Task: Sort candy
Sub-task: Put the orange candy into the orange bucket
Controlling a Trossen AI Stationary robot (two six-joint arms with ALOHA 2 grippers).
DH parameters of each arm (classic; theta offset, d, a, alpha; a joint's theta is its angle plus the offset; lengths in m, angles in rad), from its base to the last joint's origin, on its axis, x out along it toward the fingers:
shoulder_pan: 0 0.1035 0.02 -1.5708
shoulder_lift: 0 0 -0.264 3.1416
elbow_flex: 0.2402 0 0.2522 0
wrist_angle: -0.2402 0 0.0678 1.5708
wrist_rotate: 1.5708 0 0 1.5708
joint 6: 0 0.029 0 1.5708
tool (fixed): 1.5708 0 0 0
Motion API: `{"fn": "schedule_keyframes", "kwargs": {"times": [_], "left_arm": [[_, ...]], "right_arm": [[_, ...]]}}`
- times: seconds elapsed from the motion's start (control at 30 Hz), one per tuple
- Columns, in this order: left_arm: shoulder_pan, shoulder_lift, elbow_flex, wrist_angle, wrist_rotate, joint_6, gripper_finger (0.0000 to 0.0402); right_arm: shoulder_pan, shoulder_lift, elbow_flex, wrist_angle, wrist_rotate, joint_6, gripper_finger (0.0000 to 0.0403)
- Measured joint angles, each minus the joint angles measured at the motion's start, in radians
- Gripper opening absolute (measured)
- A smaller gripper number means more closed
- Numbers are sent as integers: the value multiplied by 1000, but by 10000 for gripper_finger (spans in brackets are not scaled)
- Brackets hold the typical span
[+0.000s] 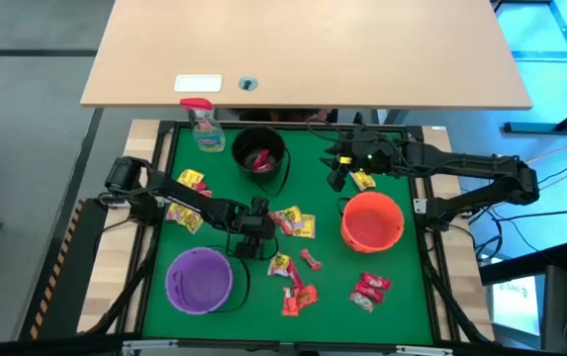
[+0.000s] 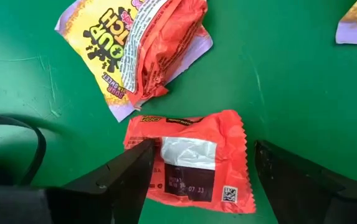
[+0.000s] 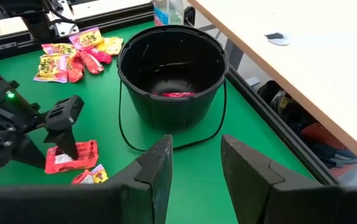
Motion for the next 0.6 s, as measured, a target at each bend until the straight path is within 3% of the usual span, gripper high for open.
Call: {"fn": "schedule_keyframes", "kwargs": {"times": [0.17,0.6], "left_arm": [[-14,0,-1,-17,-30,7,221],[-22,-21,-1,-55,-85,9,33]], "right_arm": [[0,0,0,0,-1,0,133],[0,0,0,-1,-2,0,133]]}}
